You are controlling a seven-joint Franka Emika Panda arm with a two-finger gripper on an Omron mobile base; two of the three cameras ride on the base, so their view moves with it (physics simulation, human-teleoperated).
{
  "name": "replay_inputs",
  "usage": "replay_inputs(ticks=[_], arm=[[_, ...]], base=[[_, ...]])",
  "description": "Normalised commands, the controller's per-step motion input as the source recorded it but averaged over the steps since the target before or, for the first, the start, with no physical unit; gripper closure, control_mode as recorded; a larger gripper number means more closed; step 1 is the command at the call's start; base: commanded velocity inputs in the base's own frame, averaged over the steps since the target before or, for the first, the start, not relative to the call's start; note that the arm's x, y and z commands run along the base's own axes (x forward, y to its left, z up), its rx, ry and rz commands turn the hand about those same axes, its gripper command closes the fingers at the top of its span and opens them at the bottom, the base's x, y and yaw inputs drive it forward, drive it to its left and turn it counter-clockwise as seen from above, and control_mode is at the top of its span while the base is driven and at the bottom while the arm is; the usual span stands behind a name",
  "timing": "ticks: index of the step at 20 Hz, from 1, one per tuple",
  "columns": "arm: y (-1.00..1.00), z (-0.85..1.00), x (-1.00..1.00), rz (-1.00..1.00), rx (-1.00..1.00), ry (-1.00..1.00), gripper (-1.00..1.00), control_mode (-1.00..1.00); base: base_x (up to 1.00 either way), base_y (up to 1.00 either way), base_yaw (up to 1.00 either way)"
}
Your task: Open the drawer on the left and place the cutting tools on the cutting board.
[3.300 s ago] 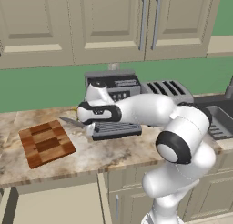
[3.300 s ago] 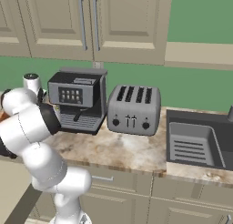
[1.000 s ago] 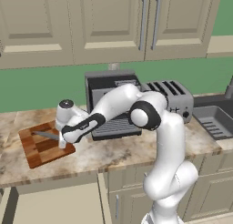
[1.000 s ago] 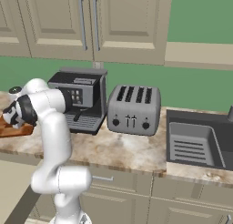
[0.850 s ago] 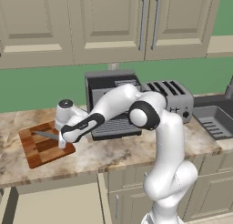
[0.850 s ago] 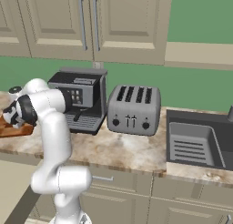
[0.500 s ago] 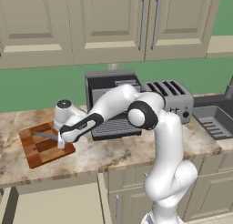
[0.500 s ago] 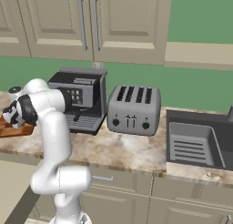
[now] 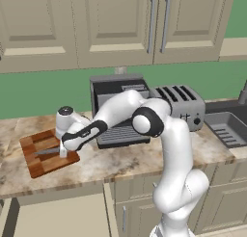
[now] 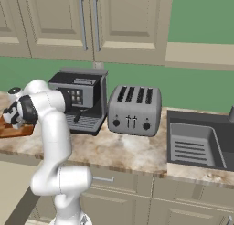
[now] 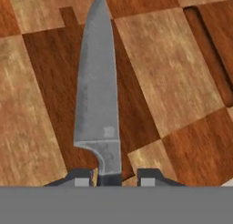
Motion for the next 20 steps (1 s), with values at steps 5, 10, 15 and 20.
replay_inputs(ticks=[5, 10, 15, 20], arm=[[0.0, 0.0, 0.01, 0.0, 0.0, -0.02, -1.0, -1.0], [0.0, 0.08, 0.0, 0.0, 0.0, -0.04, -1.0, -1.0], [0.0, 0.09, -0.29, 0.0, 0.0, 0.0, -1.0, -1.0], [0.0, 0.04, -0.39, 0.0, 0.04, 0.0, -1.0, -1.0]], base=[[0.0, 0.0, 0.0], [0.0, 0.0, 0.0], [0.0, 0.0, 0.0], [0.0, 0.0, 0.0]])
